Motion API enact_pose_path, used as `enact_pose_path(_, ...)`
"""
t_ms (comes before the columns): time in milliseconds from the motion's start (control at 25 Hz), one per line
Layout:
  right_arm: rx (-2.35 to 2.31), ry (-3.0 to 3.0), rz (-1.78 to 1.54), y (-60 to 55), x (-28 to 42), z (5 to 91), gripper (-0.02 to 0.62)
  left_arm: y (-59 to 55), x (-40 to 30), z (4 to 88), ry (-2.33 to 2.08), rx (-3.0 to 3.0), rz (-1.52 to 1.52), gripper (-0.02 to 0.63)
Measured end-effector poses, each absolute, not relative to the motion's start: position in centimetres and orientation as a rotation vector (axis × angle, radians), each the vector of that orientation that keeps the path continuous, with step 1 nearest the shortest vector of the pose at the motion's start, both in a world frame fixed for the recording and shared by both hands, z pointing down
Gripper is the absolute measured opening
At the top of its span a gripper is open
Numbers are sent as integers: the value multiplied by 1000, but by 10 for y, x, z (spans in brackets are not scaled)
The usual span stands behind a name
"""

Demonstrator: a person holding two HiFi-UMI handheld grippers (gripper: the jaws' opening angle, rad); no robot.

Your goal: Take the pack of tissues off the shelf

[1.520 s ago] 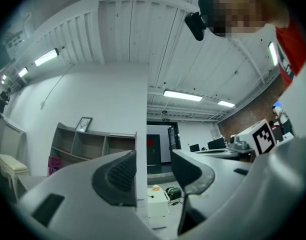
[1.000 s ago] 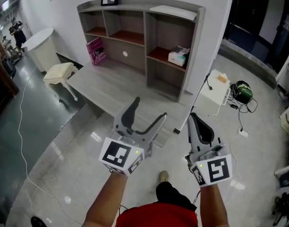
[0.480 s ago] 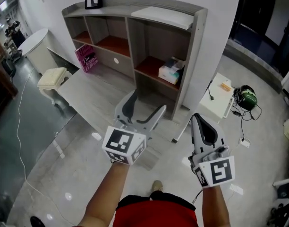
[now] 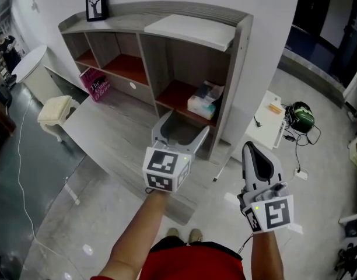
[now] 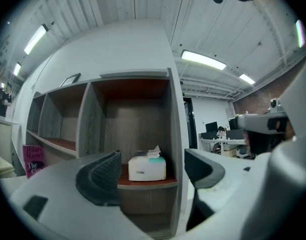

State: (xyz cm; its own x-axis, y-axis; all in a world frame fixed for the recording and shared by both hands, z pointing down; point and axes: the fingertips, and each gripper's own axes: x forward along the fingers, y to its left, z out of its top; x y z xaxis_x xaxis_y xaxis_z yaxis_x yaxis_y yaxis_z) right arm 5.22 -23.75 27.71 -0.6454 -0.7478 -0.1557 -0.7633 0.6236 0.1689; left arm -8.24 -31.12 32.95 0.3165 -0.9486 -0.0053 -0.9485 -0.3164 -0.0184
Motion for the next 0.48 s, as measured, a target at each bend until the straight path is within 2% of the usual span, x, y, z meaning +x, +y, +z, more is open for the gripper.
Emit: enact_pose_path(480,-1486,2709,298,-273,78,292,5,-386,-68,365,1783,-2636,-173,379)
